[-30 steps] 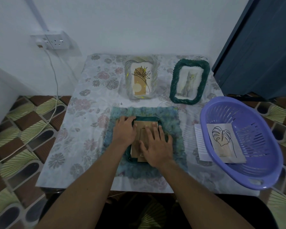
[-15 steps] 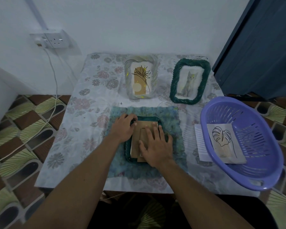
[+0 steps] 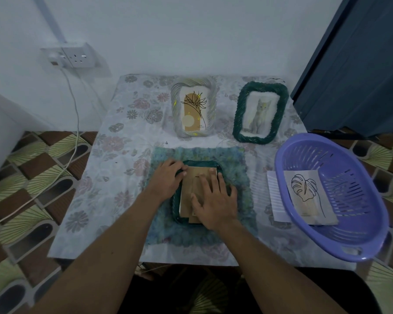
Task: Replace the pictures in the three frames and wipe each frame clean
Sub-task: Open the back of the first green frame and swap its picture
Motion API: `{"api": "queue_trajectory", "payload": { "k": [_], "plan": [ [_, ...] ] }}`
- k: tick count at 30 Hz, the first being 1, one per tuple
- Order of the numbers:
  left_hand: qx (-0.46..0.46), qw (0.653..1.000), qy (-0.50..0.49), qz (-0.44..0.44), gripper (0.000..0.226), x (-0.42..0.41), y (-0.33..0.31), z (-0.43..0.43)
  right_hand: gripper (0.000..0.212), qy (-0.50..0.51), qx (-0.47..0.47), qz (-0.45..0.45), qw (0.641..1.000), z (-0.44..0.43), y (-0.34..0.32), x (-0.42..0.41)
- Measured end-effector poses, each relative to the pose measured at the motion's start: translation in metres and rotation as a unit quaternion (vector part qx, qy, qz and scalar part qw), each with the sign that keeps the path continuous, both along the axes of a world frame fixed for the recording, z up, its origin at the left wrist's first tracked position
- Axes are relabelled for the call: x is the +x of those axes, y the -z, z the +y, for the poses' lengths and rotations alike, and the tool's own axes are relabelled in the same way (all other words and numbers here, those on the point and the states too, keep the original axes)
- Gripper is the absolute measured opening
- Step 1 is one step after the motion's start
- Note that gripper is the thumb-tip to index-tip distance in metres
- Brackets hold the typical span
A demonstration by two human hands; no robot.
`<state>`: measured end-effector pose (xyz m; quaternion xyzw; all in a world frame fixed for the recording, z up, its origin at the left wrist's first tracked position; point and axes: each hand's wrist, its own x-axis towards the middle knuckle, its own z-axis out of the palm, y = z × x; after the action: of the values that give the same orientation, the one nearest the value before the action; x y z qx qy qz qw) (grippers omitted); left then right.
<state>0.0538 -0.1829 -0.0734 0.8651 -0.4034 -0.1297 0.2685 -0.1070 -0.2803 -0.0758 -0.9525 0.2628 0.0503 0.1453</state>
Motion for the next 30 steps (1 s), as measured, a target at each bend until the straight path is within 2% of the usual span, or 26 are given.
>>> {"api": "queue_trajectory", "payload": {
  "k": [10,13,17,19,25,30],
  "plan": [
    [-0.02,0.999,-0.022,0.03,0.038,-0.02,-0.007,0.019,0.089,0.0,0.009,0.005,1.0,-0.001,0.0,0.0],
    [0.032,0.999,-0.031,-0.001,0.045,-0.043,-0.005,0.033,0.089,-0.001,0.018,0.012,1.0,-0.001,-0.003,0.0],
    [0.112,0.991,-0.008,-0.072,0.075,-0.068,0.001,0.048,0.062,0.007,0.045,0.028,0.999,-0.003,-0.007,0.001],
    [0.135,0.987,0.003,-0.086,0.083,-0.078,0.004,0.053,0.055,0.016,0.065,0.044,0.997,-0.005,-0.01,0.003],
    [0.156,0.983,0.014,-0.096,0.086,-0.086,0.008,0.055,0.056,0.014,0.104,0.048,0.993,-0.011,-0.021,0.006],
    [0.157,0.981,0.012,-0.11,0.077,-0.087,0.009,0.057,0.058,0.044,0.148,0.024,0.988,-0.018,-0.035,0.012]
  ]
}}
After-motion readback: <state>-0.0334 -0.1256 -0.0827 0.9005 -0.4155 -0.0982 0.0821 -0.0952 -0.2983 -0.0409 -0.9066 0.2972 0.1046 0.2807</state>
